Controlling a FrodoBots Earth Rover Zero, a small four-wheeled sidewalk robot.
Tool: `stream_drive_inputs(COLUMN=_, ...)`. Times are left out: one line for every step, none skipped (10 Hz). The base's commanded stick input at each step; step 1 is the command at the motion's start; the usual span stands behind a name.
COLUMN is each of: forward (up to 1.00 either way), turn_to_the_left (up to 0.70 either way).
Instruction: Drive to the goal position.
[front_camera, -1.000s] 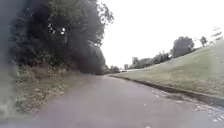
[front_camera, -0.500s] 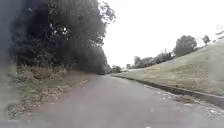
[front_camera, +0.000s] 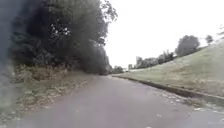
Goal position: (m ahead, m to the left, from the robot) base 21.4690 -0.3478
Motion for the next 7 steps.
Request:
stream_drive_inputs(forward=0.45, turn_to_the_left=0.00)
stream_drive_inputs(forward=0.45, turn_to_the_left=0.00)
stream_drive_inputs(forward=0.45, turn_to_the_left=0.00)
stream_drive_inputs(forward=0.45, turn_to_the_left=0.00)
stream_drive_inputs(forward=0.45, turn_to_the_left=0.00)
stream_drive_inputs(forward=0.45, turn_to_the_left=0.00)
stream_drive_inputs(forward=0.45, turn_to_the_left=0.00)
